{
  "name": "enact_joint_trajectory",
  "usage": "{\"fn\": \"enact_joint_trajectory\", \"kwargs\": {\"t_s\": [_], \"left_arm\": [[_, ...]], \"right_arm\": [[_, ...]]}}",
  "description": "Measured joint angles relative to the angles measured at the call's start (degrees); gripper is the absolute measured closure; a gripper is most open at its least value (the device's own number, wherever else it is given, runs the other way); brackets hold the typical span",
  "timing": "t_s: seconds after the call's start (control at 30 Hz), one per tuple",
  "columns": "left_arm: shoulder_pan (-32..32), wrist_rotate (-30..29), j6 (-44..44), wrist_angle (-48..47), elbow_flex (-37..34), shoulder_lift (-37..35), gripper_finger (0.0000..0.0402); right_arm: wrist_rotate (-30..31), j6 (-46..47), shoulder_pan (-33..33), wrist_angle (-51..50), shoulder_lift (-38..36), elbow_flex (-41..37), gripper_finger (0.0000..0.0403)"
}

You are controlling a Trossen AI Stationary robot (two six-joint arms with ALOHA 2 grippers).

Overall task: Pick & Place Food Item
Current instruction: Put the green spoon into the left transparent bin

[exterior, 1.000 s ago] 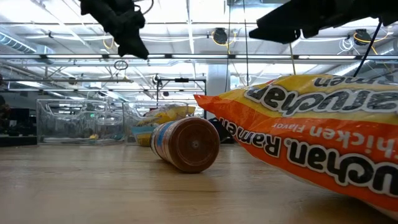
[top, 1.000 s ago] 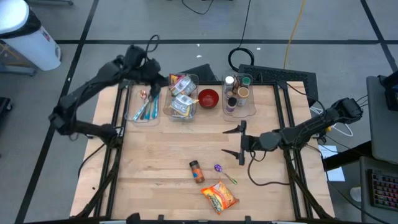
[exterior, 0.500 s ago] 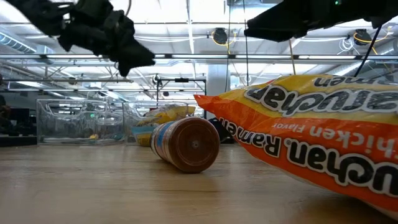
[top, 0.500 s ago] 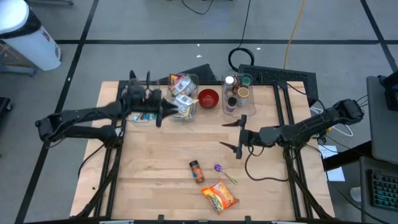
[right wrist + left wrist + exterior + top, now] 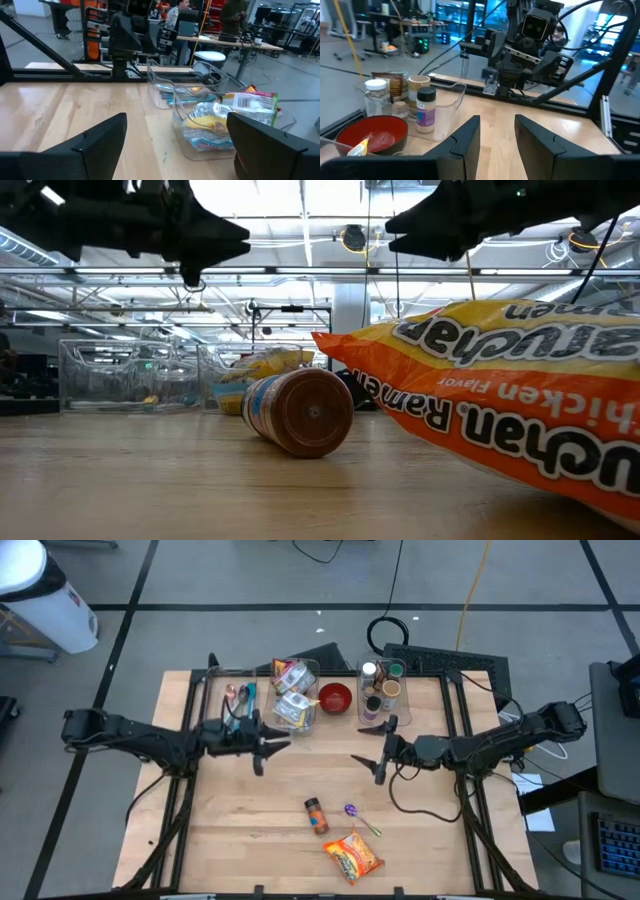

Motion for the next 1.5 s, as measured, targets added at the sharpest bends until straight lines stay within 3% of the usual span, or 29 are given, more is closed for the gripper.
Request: {"fn": "enact_joint_trajectory", "kwargs": {"t_s": [0.17, 0.4, 0.53, 0.73, 0.83, 1.13, 1.5], "left_arm": [[-5.7, -6.4, 0.7, 0.3, 0.0, 0.0, 0.0275], [-9.5, -6.1, -3.8, 0.7, 0.0, 0.0, 0.0275], [-9.9, -6.1, -4.2, 0.7, 0.0, 0.0, 0.0275], [-9.8, -6.1, 1.7, 1.2, 0.0, 0.0, 0.0275], [-9.8, -6.1, 0.6, 2.4, 0.0, 0.0, 0.0275], [-9.9, -6.1, -5.0, 3.8, 0.0, 0.0, 0.0275], [-9.8, -6.7, -3.7, 4.0, 0.0, 0.0, 0.0275]], "right_arm": [[0.0, 1.0, 0.0, -0.1, 0.0, 0.0, 0.0069], [0.0, 0.9, 0.0, -0.1, 0.0, 0.0, 0.0069], [0.0, 1.4, 0.0, -0.1, 0.0, 0.0, 0.0069], [0.0, 10.1, 0.1, -0.5, 0.2, 0.0, 0.0069], [0.0, 12.7, 0.1, -1.7, 0.4, 0.0, 0.0069], [0.0, 12.9, 0.1, -2.3, 0.4, 0.0, 0.0069], [0.0, 12.9, 0.1, -2.1, 0.4, 0.0, 0.0069]]}}
